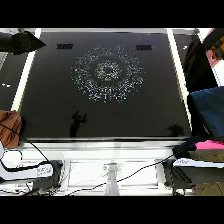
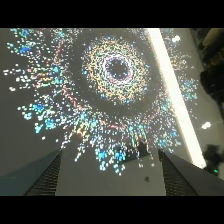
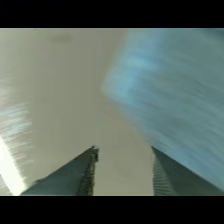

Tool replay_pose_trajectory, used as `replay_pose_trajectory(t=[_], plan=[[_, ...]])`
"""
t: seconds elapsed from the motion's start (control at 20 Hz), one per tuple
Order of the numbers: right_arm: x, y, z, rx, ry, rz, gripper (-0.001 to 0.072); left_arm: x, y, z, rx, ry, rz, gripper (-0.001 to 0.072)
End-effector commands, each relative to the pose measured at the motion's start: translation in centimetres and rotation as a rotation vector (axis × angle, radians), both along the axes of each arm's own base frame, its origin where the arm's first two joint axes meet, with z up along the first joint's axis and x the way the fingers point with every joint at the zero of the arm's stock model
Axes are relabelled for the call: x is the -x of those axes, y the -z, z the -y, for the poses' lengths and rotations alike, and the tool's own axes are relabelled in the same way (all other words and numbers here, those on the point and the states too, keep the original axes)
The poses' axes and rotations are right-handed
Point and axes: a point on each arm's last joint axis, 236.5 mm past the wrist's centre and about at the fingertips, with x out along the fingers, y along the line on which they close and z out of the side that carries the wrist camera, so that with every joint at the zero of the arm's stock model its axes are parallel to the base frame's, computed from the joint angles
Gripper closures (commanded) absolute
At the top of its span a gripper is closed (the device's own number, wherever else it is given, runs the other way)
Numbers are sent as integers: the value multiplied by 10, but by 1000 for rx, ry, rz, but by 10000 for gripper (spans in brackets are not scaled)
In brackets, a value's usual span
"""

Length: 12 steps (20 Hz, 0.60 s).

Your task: Fold the clothes and pants, and hang the long-sleeved shirts on hangers.

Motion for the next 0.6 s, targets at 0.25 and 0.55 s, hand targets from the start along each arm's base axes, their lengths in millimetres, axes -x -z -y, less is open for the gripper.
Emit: replay_pose_trajectory(t=[0.25, 0.55], plan=[[-101, -127, -236, 80, -713, 598, 678, 0, 0, 0, 0, -1, -1, 15], [-118, -123, -281, 525, -723, 500, 679, 0, 0, 0, 0, -1, 0, 15]])
